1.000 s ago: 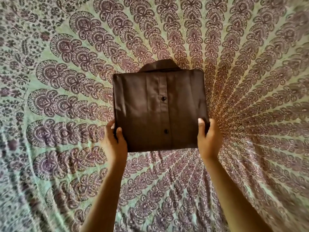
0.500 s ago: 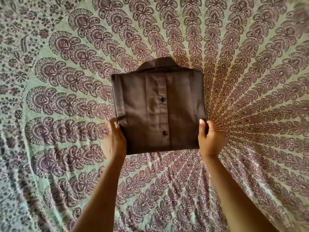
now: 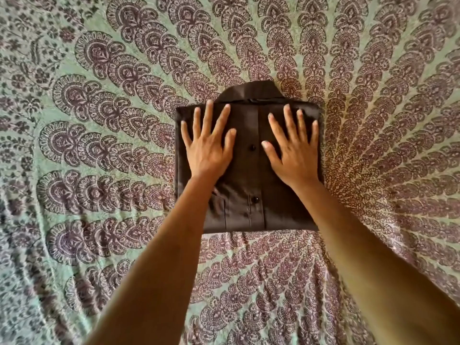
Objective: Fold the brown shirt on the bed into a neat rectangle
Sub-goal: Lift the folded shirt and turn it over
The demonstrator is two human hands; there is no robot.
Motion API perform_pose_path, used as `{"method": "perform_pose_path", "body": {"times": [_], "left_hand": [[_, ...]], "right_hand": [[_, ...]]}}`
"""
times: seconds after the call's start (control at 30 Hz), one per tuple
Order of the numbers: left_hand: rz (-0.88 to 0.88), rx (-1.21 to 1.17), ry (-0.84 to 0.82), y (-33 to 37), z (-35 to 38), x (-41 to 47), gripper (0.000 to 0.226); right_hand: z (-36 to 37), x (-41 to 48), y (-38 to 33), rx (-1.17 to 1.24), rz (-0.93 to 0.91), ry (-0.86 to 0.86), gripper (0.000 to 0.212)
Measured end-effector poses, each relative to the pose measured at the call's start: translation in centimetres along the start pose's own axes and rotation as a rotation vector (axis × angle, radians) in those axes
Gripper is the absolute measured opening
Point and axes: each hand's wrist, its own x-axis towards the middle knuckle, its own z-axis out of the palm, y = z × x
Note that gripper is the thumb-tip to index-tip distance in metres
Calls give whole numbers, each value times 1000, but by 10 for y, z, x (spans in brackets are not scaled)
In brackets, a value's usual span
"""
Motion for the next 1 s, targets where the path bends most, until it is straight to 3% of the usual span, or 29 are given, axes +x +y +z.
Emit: {"method": "perform_pose_path", "body": {"times": [0.2,0.3,0.37,0.47,0.6,0.67,0.87,1.0], "left_hand": [[-194,41,-66,-43,-14,11,52],[-305,40,14,-39,-25,1,50],[-229,16,99,-14,-27,-22,49],[-12,-9,30,30,-6,-72,51],[33,58,-31,0,18,-96,55],[-16,82,-27,-24,15,-92,56],[-387,52,-27,-76,-6,-91,56],[-399,-10,78,-46,-15,-88,54]], "right_hand": [[-3,2,1,35,-8,-76,59],[-17,-3,-2,71,10,-60,61],[-26,-18,-15,81,21,18,62],[-22,-52,-23,40,23,45,59],[0,-74,3,17,104,-45,62],[4,-74,8,11,99,-61,63],[-2,-73,4,30,105,-80,62],[-13,-71,-9,57,100,25,58]]}}
